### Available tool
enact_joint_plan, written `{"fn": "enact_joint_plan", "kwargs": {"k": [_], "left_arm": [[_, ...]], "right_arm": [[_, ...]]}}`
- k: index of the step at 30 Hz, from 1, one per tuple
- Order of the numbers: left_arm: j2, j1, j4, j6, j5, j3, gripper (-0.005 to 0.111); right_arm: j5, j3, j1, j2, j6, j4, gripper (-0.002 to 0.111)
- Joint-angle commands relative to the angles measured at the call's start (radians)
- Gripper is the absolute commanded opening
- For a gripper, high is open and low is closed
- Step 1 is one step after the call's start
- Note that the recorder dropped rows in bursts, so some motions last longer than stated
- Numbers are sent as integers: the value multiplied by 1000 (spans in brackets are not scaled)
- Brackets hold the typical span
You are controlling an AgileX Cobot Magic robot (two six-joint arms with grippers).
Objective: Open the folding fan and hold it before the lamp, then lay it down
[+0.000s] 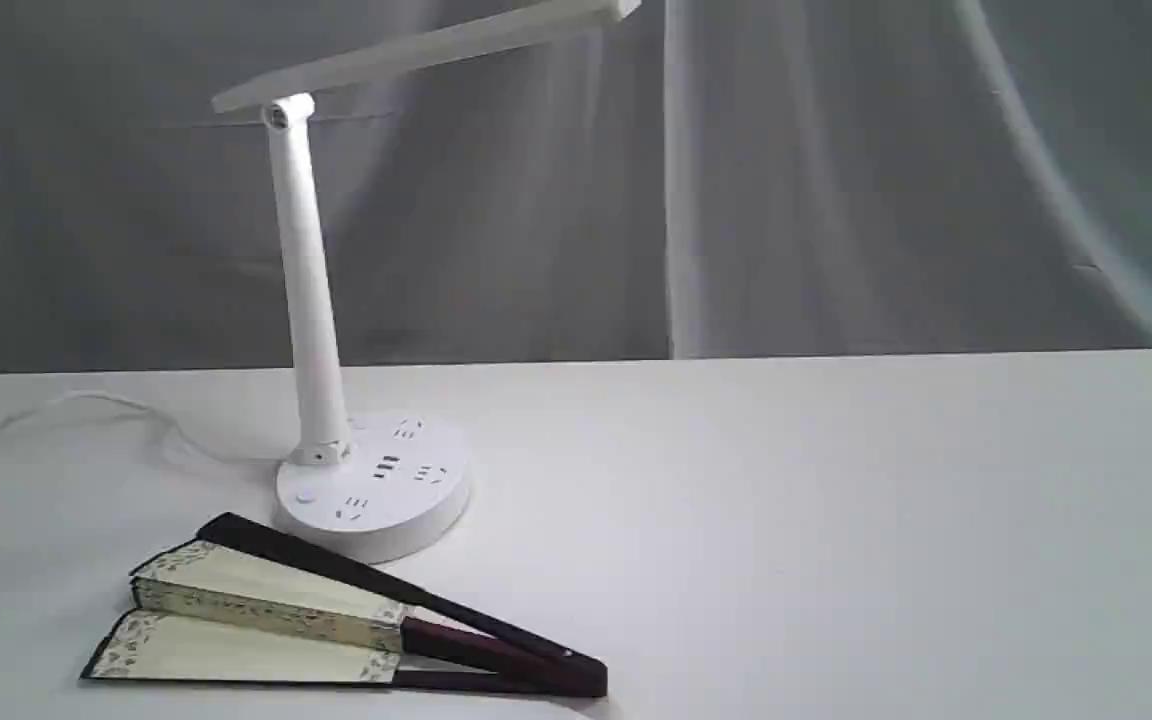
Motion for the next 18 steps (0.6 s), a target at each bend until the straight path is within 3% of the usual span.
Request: {"fn": "enact_joint_plan", "kwargs": {"k": [1, 13, 18], "left_arm": [[-3, 2, -7, -11, -17, 5, 0], [-3, 2, -122, -15, -27, 5, 0], [-3, 2, -122, -23, -1, -91, 0]], "right_arm": [[-33, 4, 3, -4, 1, 27, 0], [-100, 4, 3, -4, -38, 46, 0], [-100, 4, 3, -4, -40, 62, 0]]}}
